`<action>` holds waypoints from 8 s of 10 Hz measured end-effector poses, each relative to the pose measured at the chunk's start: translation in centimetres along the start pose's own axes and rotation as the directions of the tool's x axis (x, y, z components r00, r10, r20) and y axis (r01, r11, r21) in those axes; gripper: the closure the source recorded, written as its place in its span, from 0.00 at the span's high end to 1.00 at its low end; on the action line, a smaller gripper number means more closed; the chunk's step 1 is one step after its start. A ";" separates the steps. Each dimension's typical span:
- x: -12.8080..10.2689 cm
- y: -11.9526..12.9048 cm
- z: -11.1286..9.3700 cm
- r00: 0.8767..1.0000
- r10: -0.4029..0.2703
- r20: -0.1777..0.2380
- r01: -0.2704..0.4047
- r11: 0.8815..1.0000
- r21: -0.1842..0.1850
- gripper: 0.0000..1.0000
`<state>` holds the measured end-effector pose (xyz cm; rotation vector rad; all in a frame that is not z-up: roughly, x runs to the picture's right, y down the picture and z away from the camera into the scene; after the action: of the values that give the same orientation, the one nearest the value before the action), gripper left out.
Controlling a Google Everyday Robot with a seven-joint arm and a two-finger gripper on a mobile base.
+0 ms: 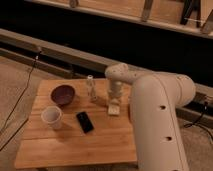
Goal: Place the white sponge in the ceramic cup
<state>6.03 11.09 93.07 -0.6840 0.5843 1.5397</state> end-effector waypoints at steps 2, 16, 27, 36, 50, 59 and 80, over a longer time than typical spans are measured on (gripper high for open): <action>0.4 -0.3 0.0 1.000 0.021 -0.004 -0.021 0.998 -0.053 0.00; 2.5 -11.7 -5.0 0.999 -0.038 0.033 0.048 0.902 -0.429 0.00; -1.0 -18.8 -12.0 0.975 0.100 0.196 0.007 0.878 -0.478 0.00; -4.6 -22.6 -15.5 0.953 0.127 0.275 0.044 0.841 -0.540 0.00; -2.0 -18.8 -18.4 0.970 0.048 0.240 0.103 0.810 -0.577 0.00; 5.2 -8.3 -22.5 0.950 -0.222 0.218 0.311 0.733 -0.605 0.00; 11.0 18.0 -18.6 0.806 -0.572 0.151 0.552 0.635 -0.540 0.00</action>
<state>-10.79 3.90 71.65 -1.2194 -0.1082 1.0793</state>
